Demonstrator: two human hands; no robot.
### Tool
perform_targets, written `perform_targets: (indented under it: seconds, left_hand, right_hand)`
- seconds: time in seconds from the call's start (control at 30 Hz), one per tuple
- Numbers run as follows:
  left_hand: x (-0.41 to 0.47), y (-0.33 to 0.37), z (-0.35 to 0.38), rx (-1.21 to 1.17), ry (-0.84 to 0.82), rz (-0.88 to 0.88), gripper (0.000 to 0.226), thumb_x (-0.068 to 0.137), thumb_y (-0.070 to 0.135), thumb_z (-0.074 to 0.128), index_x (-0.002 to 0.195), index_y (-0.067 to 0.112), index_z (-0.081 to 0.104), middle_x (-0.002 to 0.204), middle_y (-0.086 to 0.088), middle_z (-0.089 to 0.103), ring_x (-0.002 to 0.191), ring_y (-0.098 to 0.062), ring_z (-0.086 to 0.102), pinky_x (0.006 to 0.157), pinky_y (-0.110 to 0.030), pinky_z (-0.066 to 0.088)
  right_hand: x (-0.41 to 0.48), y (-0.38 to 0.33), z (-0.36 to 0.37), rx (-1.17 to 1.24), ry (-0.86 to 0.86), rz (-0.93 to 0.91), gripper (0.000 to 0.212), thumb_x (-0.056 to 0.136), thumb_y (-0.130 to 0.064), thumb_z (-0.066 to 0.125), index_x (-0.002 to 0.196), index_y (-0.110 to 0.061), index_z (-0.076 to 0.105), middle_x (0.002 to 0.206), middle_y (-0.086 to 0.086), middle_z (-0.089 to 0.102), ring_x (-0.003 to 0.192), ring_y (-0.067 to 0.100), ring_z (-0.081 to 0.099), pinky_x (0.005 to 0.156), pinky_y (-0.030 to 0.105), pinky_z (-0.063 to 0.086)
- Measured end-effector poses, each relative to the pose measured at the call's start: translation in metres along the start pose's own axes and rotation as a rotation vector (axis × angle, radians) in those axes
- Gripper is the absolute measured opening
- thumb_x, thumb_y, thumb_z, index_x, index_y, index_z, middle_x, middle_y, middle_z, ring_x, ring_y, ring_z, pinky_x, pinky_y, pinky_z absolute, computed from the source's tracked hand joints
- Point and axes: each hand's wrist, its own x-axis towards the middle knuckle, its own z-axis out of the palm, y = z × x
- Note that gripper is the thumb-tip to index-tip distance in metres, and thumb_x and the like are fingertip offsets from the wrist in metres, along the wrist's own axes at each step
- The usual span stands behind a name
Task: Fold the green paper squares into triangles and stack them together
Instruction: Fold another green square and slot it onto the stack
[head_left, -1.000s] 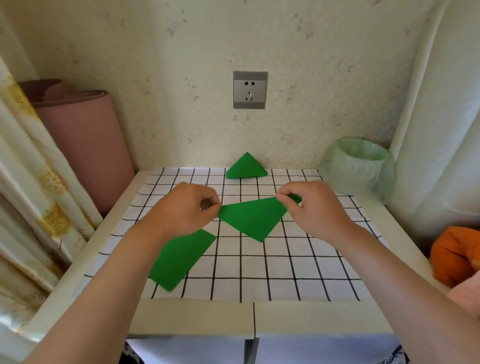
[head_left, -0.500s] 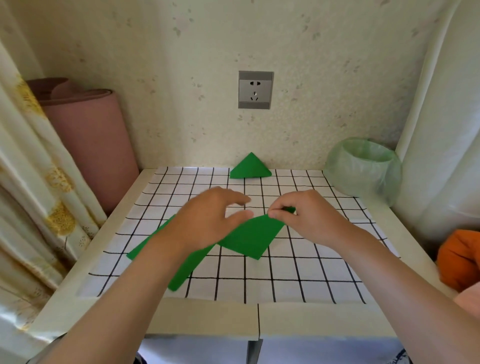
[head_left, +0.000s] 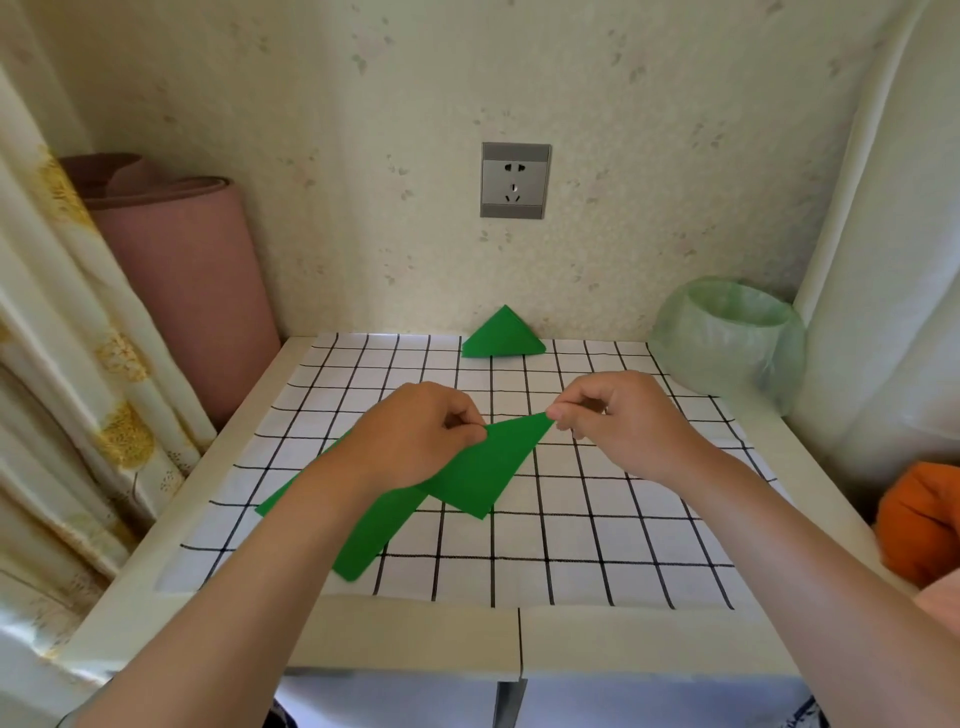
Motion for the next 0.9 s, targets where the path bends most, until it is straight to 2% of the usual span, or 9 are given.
perform_targets:
  seconds: [0.1,0.23,0.3,0.4,0.5,0.6,0.7,0.8,0.9]
  left_hand:
    - [0.002,-0.008,-0.004,0.021,0.052,-0.064,0.011,0.092,0.031,0.062,0.087,0.029,0.071,0.082,0.014,0.070,0.079,-0.005,0.065,0.079,-0.035,0.056]
    - [0.005,0.000,0.001,-0.447,0.228,-0.248,0.012,0.095,0.019,0.056,0.095,0.023,0.067,0.086,0.002,0.073,0.074,-0.014,0.069,0.065,-0.027,0.055]
    - [0.008,0.006,0.008,-0.628,0.226,-0.351,0.015,0.095,0.014,0.053,0.097,0.020,0.066,0.091,-0.001,0.073,0.072,-0.014,0.067,0.061,-0.024,0.050]
    - [0.011,0.011,0.016,-0.878,0.146,-0.400,0.016,0.097,0.008,0.050,0.099,0.011,0.065,0.093,-0.009,0.073,0.073,-0.017,0.067,0.066,-0.030,0.055]
    - [0.009,0.014,0.019,-1.041,0.098,-0.389,0.016,0.099,0.005,0.048,0.095,0.008,0.062,0.090,-0.012,0.073,0.078,-0.021,0.068,0.070,-0.031,0.058]
    - [0.008,0.015,0.022,-1.034,0.110,-0.377,0.012,0.099,0.006,0.050,0.107,0.009,0.059,0.098,-0.014,0.073,0.081,-0.023,0.072,0.065,-0.029,0.059]
    - [0.007,0.016,0.022,-0.994,0.075,-0.345,0.020,0.097,0.007,0.055,0.114,0.016,0.059,0.098,-0.009,0.075,0.087,-0.021,0.074,0.069,-0.026,0.058]
    - [0.006,0.016,0.020,-0.961,0.027,-0.278,0.026,0.092,0.008,0.063,0.116,0.015,0.062,0.100,-0.004,0.076,0.093,-0.016,0.073,0.072,-0.022,0.056]
    - [0.003,0.016,0.018,-0.948,-0.020,-0.226,0.026,0.090,0.004,0.064,0.114,0.015,0.064,0.102,-0.002,0.076,0.095,-0.015,0.072,0.071,-0.019,0.055]
  right_hand:
    - [0.001,0.002,-0.001,-0.079,0.091,0.008,0.015,0.090,-0.034,0.068,0.075,-0.034,0.068,0.071,-0.018,0.068,0.067,0.010,0.064,0.073,0.039,0.056]
    - [-0.001,0.001,0.005,-0.175,0.232,-0.147,0.009,0.092,-0.024,0.064,0.092,-0.033,0.066,0.091,-0.018,0.064,0.075,0.005,0.060,0.072,0.032,0.051]
    - [-0.004,-0.003,0.012,-0.203,0.179,-0.265,0.028,0.088,-0.012,0.063,0.110,-0.030,0.064,0.109,-0.015,0.059,0.092,0.005,0.059,0.079,0.027,0.048]
    - [-0.005,-0.005,0.019,-0.292,0.024,-0.358,0.056,0.076,-0.002,0.065,0.123,-0.032,0.058,0.137,-0.006,0.046,0.124,0.013,0.046,0.103,0.029,0.037]
    - [-0.008,-0.006,0.024,-0.314,-0.034,-0.316,0.048,0.073,-0.018,0.080,0.112,-0.038,0.061,0.147,-0.008,0.038,0.137,0.016,0.033,0.110,0.041,0.030]
    - [-0.008,-0.004,0.024,-0.247,0.015,-0.290,0.024,0.076,-0.036,0.081,0.096,-0.037,0.068,0.141,-0.008,0.048,0.133,0.014,0.038,0.109,0.045,0.032]
    - [-0.004,-0.004,0.021,-0.101,0.030,-0.168,0.006,0.084,-0.039,0.074,0.086,-0.040,0.069,0.130,-0.015,0.057,0.126,0.004,0.046,0.105,0.034,0.034]
    - [-0.003,-0.009,0.016,0.094,-0.019,0.019,0.005,0.087,-0.034,0.071,0.082,-0.033,0.073,0.117,-0.018,0.065,0.111,-0.009,0.055,0.092,0.018,0.038]
    - [-0.003,-0.013,0.011,0.249,-0.043,0.145,0.006,0.089,-0.026,0.071,0.088,-0.023,0.077,0.095,-0.008,0.075,0.084,-0.005,0.065,0.075,0.013,0.048]
